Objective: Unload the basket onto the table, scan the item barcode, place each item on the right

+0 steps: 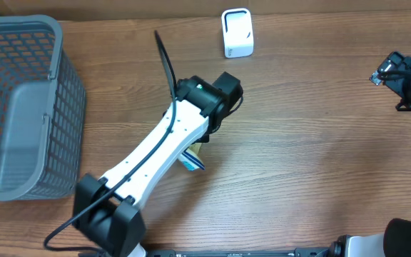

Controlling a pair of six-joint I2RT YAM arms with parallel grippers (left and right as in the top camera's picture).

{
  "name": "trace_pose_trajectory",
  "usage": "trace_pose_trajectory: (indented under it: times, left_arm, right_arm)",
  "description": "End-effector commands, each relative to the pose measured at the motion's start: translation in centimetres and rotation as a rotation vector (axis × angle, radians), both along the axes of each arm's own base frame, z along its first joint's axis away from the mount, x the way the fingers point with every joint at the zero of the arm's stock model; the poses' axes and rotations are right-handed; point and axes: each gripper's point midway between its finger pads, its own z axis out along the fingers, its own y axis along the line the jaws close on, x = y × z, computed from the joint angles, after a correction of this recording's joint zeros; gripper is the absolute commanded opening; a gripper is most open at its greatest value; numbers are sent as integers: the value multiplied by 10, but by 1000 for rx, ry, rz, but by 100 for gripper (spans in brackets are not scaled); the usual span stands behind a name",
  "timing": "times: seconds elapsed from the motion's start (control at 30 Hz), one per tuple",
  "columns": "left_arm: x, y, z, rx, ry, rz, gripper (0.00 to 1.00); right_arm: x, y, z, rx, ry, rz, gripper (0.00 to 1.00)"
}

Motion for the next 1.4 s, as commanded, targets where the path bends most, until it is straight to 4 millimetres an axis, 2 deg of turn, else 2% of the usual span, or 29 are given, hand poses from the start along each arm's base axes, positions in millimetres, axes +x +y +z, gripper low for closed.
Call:
trace_pose_trajectory:
  times: [0.0,0.13,0.23,0.3,0.5,0.6,0.63,0.67,0.7,0.77,0.8,0.83,0.87,0.93,1.07,1.17,1.27,1.37]
  left_arm:
    - [8,6,-14,94,12,2,4]
    - [4,-21,-34,20,48,-15,4]
    - [4,-56,-43,-84,24,-58,4]
    - [4,-70,-43,-103,1,-91,4]
    - [0,-74,-39,-68,-25,-116,4]
    - [-5,-79,-41,-146,19,-64,4]
    - [-6,-82,-42,-187,45,-52,8]
    - [-7,-86,-42,-237,74,-39,19]
    - [-7,-90,-43,-279,98,-34,34]
    - [-7,-104,-46,-418,184,-76,55]
    - [-8,-111,-47,-481,221,-104,69]
    - [-9,-121,-46,-569,269,-143,89]
    - [-9,-124,-45,-618,292,-159,100]
    - [-4,-122,-44,-666,304,-170,100]
    - [13,-106,-48,-672,279,-134,100]
    - [19,-107,-54,-713,280,-158,100]
    - [19,-109,-69,-746,296,-153,100]
    - [11,-118,-91,-796,347,-151,100]
  right_arm:
    - [1,1,2,6,-12,-6,100]
    - [1,1,2,6,-12,-6,100]
    - [1,0,2,5,-13,-6,100]
    - [1,0,2,6,-12,-6,100]
    - [1,1,2,6,-12,-6,100]
    - [2,3,2,19,-15,0,100]
    - [2,4,2,27,-17,3,100]
    - [2,6,2,33,-19,6,100]
    - [2,6,2,33,-19,6,100]
    - [2,6,2,32,-19,6,100]
    - [2,6,2,32,-19,6,100]
    - [2,5,2,32,-19,6,100]
    - [2,5,2,32,-19,6,100]
    - [2,6,2,33,-19,6,100]
    - [2,6,2,33,-19,6,100]
    - [2,6,2,33,-18,6,100]
    - [2,6,2,33,-18,6,100]
    - [2,6,0,34,-13,6,100]
